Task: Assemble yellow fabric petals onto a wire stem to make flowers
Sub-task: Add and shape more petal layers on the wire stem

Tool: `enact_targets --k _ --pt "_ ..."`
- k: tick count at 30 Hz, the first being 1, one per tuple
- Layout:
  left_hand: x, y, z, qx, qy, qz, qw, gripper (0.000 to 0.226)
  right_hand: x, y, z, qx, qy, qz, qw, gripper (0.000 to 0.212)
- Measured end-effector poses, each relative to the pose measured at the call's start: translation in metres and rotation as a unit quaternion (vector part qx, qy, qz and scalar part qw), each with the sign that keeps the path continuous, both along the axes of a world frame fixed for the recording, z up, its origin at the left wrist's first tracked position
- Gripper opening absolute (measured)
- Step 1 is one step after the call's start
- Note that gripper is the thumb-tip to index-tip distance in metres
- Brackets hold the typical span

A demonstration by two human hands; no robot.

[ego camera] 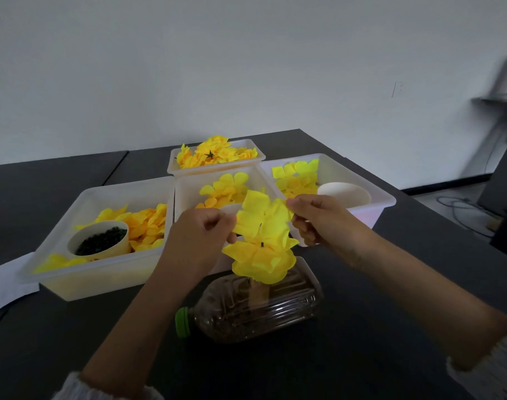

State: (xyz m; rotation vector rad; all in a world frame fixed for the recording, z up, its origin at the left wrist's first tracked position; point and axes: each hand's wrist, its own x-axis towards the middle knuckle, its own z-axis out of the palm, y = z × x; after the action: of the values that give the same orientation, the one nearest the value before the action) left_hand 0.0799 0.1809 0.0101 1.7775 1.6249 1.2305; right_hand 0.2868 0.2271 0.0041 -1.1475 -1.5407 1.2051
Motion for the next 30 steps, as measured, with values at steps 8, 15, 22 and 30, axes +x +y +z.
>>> enact_targets --k 8,15,22,30 --pt "0.001 -0.006 -0.005 0.018 0.079 0.048 0.996 0.040 -0.002 0.002 -0.004 0.013 -0.009 0.004 1.000 0.041" --pt "0.004 -0.003 -0.003 0.083 0.087 0.057 0.991 0.033 -0.003 0.011 0.008 0.014 0.008 -0.004 1.000 0.038" --pt "0.004 -0.006 -0.009 0.019 0.075 0.056 0.995 0.031 -0.005 0.017 -0.006 -0.059 -0.030 -0.008 0.998 0.045" --pt "0.004 -0.011 -0.016 -0.020 0.114 0.054 0.992 0.030 -0.002 0.023 -0.011 -0.070 -0.099 0.015 0.992 0.037"
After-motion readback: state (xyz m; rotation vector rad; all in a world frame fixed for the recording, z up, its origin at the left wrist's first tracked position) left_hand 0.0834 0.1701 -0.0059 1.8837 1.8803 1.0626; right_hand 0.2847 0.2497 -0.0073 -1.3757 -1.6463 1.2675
